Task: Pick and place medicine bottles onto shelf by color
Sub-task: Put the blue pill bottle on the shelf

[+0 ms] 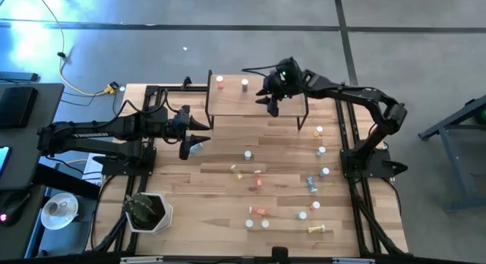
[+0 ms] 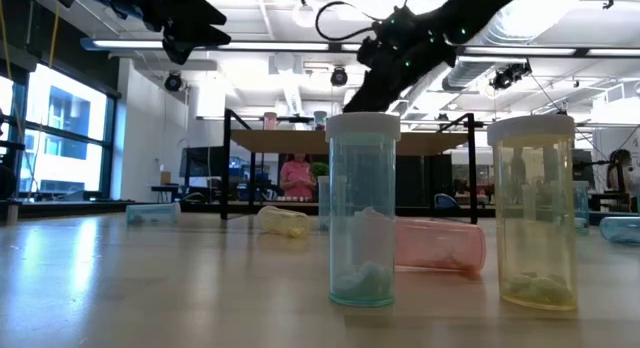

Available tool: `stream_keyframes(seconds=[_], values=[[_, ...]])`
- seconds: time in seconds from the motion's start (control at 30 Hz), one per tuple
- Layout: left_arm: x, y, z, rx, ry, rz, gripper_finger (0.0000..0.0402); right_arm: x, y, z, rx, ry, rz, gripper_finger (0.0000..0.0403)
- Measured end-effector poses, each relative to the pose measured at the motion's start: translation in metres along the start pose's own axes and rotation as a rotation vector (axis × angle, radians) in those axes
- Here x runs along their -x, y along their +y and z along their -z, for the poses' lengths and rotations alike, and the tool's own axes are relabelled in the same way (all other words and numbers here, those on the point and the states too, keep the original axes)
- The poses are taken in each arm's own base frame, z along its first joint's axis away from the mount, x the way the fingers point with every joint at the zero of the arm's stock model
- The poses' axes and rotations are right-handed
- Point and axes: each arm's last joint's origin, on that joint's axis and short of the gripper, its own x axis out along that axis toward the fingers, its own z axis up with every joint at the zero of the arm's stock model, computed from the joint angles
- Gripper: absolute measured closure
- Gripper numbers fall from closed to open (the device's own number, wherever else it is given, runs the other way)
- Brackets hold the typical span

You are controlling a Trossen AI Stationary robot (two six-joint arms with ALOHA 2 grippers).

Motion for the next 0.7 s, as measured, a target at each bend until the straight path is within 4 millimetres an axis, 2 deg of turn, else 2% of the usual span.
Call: stream_keyframes(seconds=[0.3, 0.43, 0.7], values=[[0.000, 0.000, 0.000, 0.000, 0.000, 0.000, 0.0229, -0.018, 0.003, 0.007, 0.101, -0.159, 0.035, 0.0261], [0.000, 0.000, 0.000, 0.000, 0.000, 0.000, 0.0229, -0.031, 0.000, 0.012, 0.087, -0.179, 0.037, 0.0261], [0.000, 0.000, 0.000, 0.000, 0.000, 0.000, 0.0229, -0.044, -0.003, 0.019, 0.061, -0.178, 0.050, 0.0261]])
